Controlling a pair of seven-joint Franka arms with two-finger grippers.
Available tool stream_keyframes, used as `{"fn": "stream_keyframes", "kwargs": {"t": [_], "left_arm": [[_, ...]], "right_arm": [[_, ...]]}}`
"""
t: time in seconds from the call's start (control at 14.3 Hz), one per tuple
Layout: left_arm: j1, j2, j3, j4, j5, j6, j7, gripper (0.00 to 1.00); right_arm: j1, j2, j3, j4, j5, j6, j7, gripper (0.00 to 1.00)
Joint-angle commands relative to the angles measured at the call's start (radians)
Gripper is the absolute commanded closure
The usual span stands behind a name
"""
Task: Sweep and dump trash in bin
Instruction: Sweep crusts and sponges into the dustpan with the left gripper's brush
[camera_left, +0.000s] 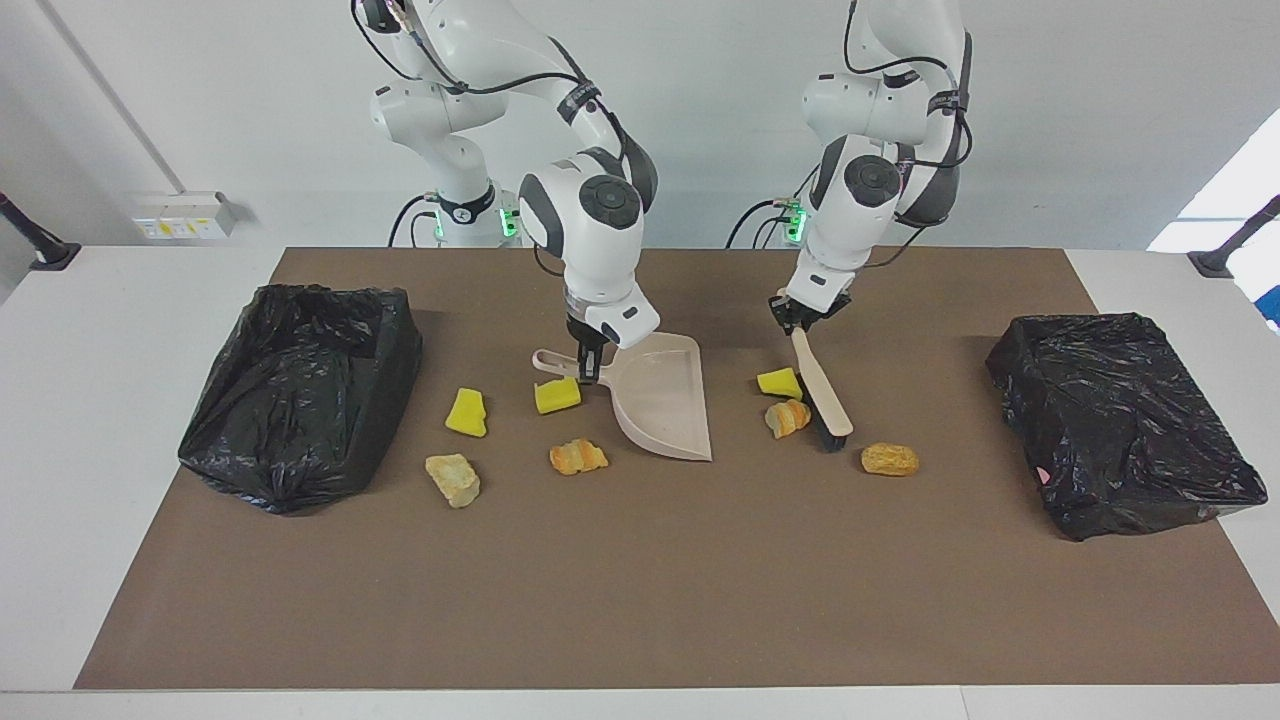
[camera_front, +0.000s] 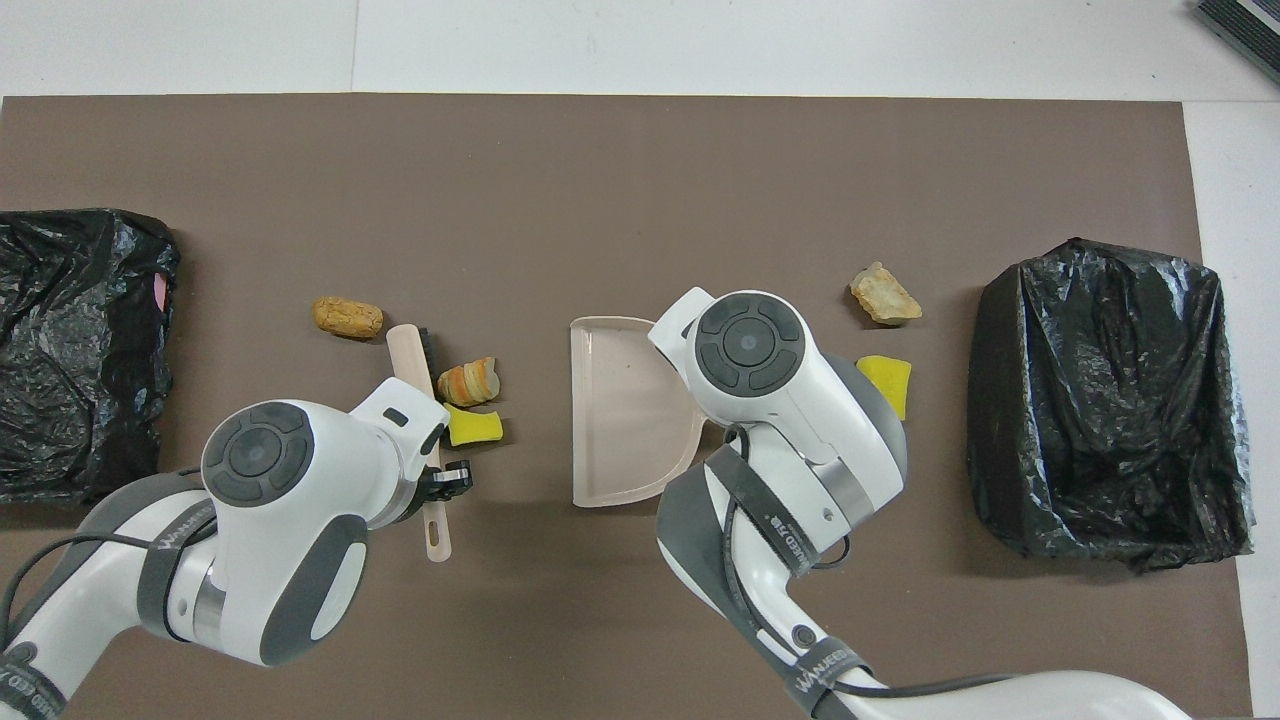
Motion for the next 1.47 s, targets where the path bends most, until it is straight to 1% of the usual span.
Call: {"fn": "stream_keyframes", "kwargs": {"t": [0.0,0.07,0.28,0.56,0.63,0.7,0.77,0.91,0.98,1.12,1.26,1.4], "left_arm": [[0.035,0.025,0.012,0.095,-0.015,-0.097,-0.007,1.0],[0.057,0.025,0.012,0.092,-0.013,-0.103,-0.004,1.0],[0.069,0.013,0.012,0.069,-0.013,-0.106,0.004,1.0],[0.045,0.001,0.008,0.003,-0.013,-0.086,0.009,1.0],[0.016,0.001,0.008,0.003,-0.013,-0.083,0.004,1.0],[-0.003,0.009,0.006,0.003,-0.015,-0.06,-0.007,1.0],[-0.042,0.021,0.006,0.002,-0.016,-0.019,-0.014,1.0],[-0.087,0.029,0.005,0.003,-0.031,0.013,-0.025,1.0],[-0.112,0.029,0.006,0.003,-0.082,0.038,-0.016,1.0],[-0.167,0.035,0.005,0.012,-0.117,0.085,-0.011,1.0],[-0.233,0.035,0.005,0.022,-0.185,0.107,-0.008,1.0],[-0.256,0.038,0.003,0.037,-0.191,0.118,0.004,1.0]], "right_arm": [[-0.008,0.001,0.008,-0.016,-0.022,0.026,-0.023,1.0],[-0.008,0.001,0.008,-0.016,-0.022,0.026,-0.023,1.0],[-0.009,0.0,0.008,-0.019,-0.022,0.026,-0.024,1.0],[-0.014,0.0,0.008,-0.019,-0.022,0.026,-0.023,1.0],[-0.014,0.001,0.008,-0.019,-0.022,0.026,-0.023,1.0],[-0.014,0.001,0.008,-0.019,-0.022,0.026,-0.021,1.0],[-0.014,0.001,0.008,-0.019,-0.022,0.026,-0.021,1.0],[-0.014,0.001,0.008,-0.019,-0.022,0.026,-0.02,1.0],[-0.014,0.001,0.008,-0.019,-0.022,0.028,-0.018,1.0],[-0.014,0.001,0.008,-0.019,-0.022,0.026,-0.017,1.0],[-0.015,0.001,0.008,-0.019,-0.022,0.028,-0.017,1.0],[-0.014,0.0,0.008,-0.019,-0.022,0.026,-0.017,1.0]]}}
